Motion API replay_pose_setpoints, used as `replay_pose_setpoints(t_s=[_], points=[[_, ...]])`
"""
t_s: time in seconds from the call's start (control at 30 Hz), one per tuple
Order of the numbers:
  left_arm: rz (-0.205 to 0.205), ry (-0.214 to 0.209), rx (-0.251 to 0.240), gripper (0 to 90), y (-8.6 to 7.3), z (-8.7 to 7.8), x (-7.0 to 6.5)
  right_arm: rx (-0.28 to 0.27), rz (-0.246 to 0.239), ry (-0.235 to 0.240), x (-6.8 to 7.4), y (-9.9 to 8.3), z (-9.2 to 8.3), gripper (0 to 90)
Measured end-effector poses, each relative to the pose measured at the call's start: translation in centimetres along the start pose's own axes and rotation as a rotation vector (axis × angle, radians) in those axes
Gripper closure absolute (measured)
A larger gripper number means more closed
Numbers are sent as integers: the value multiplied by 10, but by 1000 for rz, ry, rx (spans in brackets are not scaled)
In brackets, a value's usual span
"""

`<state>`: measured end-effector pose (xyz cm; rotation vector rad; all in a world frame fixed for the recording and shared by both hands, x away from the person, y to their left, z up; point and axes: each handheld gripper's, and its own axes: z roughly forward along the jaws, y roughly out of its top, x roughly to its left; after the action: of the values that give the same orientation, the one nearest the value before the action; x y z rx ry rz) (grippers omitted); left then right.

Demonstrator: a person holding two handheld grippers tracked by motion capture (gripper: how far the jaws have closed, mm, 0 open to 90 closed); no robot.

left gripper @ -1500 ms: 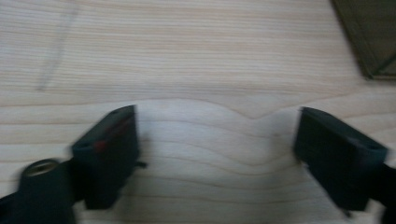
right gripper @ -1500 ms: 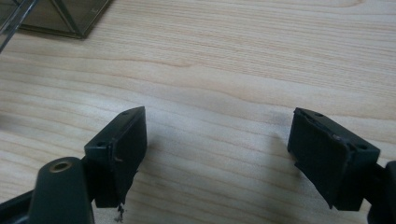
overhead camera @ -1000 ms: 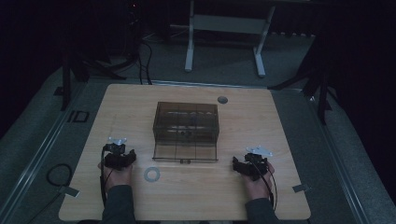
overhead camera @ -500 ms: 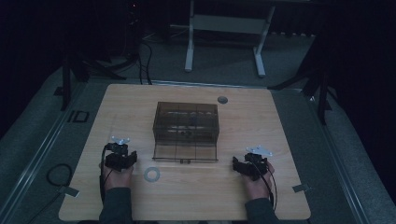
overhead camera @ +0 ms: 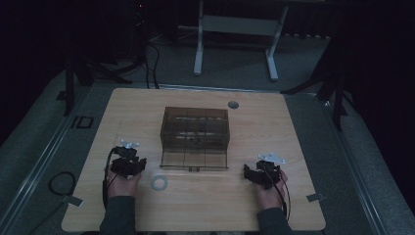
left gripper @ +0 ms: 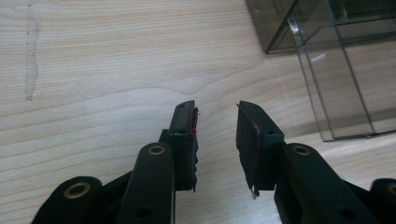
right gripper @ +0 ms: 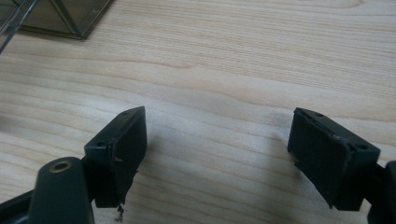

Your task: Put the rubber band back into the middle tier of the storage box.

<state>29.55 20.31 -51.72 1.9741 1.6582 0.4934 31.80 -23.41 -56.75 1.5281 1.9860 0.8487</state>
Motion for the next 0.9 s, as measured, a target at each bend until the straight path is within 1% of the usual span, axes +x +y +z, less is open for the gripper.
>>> replay_pose_setpoints(t_s=[0.07, 0.1, 0.13, 0.17, 0.2, 0.3, 0.37, 0.43, 0.5, 0.6, 0.63, 0.67, 0.7, 0.77, 0.9], points=[[7, -6, 10, 685, 1, 0, -1, 0, -1, 0, 0, 0, 0, 197], [6, -14, 17, 685, 1, 0, -2, 0, -1, 0, 0, 0, 0, 197], [13, -21, 21, 685, 1, 0, -3, 0, -1, 0, 0, 0, 0, 197], [22, -34, 35, 685, 2, 1, -6, 0, -1, 0, 0, 0, 0, 197], [30, -36, 47, 684, 2, 1, -7, 0, -1, 0, 0, 0, 0, 197], [33, -45, 55, 683, 3, 1, -9, 0, -1, 0, 0, 0, 0, 197], [49, -55, 74, 692, 5, 0, -10, 0, -1, 0, 0, 0, 0, 197], [52, -63, 92, 706, 6, -1, -12, 0, 0, 0, 0, 0, 0, 197], [49, -68, 100, 714, 6, -2, -13, 0, -1, 0, 0, 0, 0, 197], [60, -72, 110, 715, 7, -3, -13, 0, 0, 0, 0, 0, 0, 197], [58, -80, 117, 715, 7, -4, -13, 0, 0, 0, 0, 0, 0, 197], [58, -80, 117, 714, 7, -4, -13, 0, -1, 0, 0, 0, 0, 197], [66, -86, 132, 712, 7, -4, -14, 0, -1, 0, 0, 0, 0, 197], [75, -94, 144, 706, 6, -3, -15, 0, 0, 0, 0, 0, 0, 197], [79, -107, 149, 687, 6, -6, -17, 0, -1, 0, 0, 0, 0, 197]])
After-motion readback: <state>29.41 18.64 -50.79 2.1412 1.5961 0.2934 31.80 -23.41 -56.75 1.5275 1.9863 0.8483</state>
